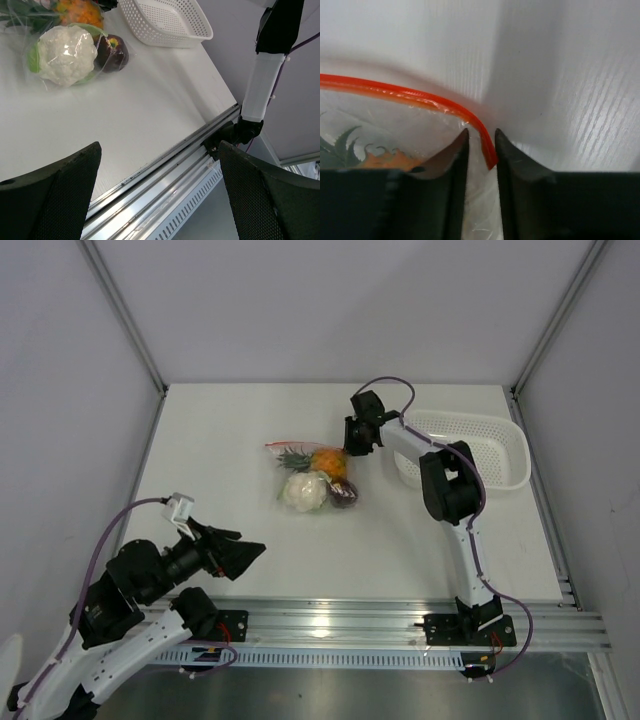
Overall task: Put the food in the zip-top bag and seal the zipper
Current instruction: Place the zipper food storage bag at the center of the board, then reset both arms
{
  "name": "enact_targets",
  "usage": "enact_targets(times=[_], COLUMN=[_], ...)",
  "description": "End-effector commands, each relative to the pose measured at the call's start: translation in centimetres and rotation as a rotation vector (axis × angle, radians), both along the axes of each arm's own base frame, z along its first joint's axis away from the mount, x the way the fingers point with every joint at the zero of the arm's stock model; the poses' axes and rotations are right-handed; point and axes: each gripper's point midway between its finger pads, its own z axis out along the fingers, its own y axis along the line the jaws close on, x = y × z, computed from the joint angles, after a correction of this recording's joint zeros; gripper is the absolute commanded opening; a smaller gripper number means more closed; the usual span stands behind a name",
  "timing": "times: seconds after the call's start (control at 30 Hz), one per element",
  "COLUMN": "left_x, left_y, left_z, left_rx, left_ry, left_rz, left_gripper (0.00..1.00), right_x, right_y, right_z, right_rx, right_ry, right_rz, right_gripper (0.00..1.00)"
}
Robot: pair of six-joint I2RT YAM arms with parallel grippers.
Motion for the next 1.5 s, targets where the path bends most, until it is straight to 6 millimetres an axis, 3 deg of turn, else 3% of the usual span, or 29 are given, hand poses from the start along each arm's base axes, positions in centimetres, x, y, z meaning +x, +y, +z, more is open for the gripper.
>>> enact_targets(times=[0.0, 0.03, 0.13, 0.2, 0.23, 0.33, 0.47, 0.5, 0.7, 0.73, 0.77, 0.83, 0.87, 0.93, 0.97, 1.0, 1.07, 1.1, 1.17, 1.2, 1.27, 1.47], left_x=[0.3, 0.4, 0.5, 0.6, 0.6, 0.9, 1.4, 1.6, 2.4, 2.8, 3.0, 3.6, 4.0, 4.1, 4.7, 5.0, 5.5, 6.1, 6.8, 7.3, 7.7, 8.4], left_y=[-1.0, -1.1, -1.3, -1.3, -1.4, -1.6, -2.1, -2.4, -4.0, -4.6, -5.0, -6.0, -6.7, -7.8, -8.5, -8.9, -9.8, -10.3, -10.9, -11.2, -11.4, -12.0], left_z=[0.3, 0.2, -0.1, -0.3, -0.3, -0.4, -1.0, -1.1, -2.2, -2.4, -2.7, -2.4, -3.0, -3.1, -2.7, -2.8, -2.0, -2.7, -2.3, -3.0, -3.8, -3.6], left_rx=[-0.018, -0.016, -0.012, -0.012, -0.013, -0.011, 0.010, 0.015, 0.028, 0.024, 0.025, 0.002, 0.008, -0.009, -0.033, -0.041, -0.077, -0.066, -0.095, -0.092, -0.110, -0.233], left_ry=[0.008, 0.010, 0.019, 0.023, 0.022, 0.025, 0.038, 0.040, 0.059, 0.061, 0.065, 0.056, 0.084, 0.101, 0.100, 0.107, 0.091, 0.114, 0.111, 0.134, 0.168, 0.144], left_rz=[-0.021, -0.021, -0.020, -0.019, -0.019, -0.016, -0.020, -0.020, -0.052, -0.057, -0.063, -0.079, -0.088, -0.127, -0.132, -0.139, -0.160, -0.163, -0.178, -0.181, -0.188, -0.235], left_gripper=[1.00, 1.00, 0.99, 0.99, 1.00, 1.00, 1.00, 1.00, 0.99, 1.00, 1.00, 0.99, 1.00, 0.99, 1.00, 0.99, 0.99, 0.99, 1.00, 1.00, 0.99, 1.00], right_x=[1.0, 1.2, 1.6, 1.8, 1.8, 1.3, -0.5, -1.4, -7.5, -8.7, -10.2, -12.0, -14.0, -15.8, -16.9, -18.5, -20.1, -21.5, -22.9, -23.6, -25.1, -27.0], right_y=[0.0, 0.0, -0.2, -0.5, -0.8, -1.9, -3.8, -4.4, -8.2, -9.1, -10.4, -11.6, -12.8, -13.6, -14.1, -14.6, -15.3, -16.2, -16.7, -17.0, -17.5, -16.3], right_z=[2.6, 3.2, 5.5, 7.9, 8.5, 12.1, 16.1, 18.6, 17.9, 18.9, 16.5, 15.5, 14.6, 14.1, 15.2, 13.4, 13.0, 12.4, 11.8, 12.2, 10.4, 11.3], right_rx=[0.014, 0.017, 0.006, 0.003, -0.010, -0.025, -0.053, -0.040, -0.124, -0.116, -0.150, -0.149, -0.157, -0.137, -0.105, -0.114, -0.096, -0.096, -0.084, -0.065, -0.061, 0.067], right_ry=[-0.067, -0.085, -0.134, -0.183, -0.197, -0.262, -0.338, -0.382, -0.346, -0.359, -0.315, -0.302, -0.292, -0.289, -0.322, -0.293, -0.286, -0.277, -0.259, -0.278, -0.256, -0.287], right_rz=[0.006, 0.018, 0.036, 0.037, 0.041, 0.028, -0.008, -0.017, -0.092, -0.112, -0.129, -0.159, -0.173, -0.197, -0.209, -0.203, -0.231, -0.243, -0.261, -0.269, -0.291, -0.302], right_gripper=[0.34, 0.45, 0.62, 0.67, 0.79, 0.97, 0.99, 0.99, 0.99, 0.99, 0.99, 0.99, 0.99, 0.99, 0.99, 0.99, 0.99, 0.99, 0.99, 0.99, 0.99, 0.99])
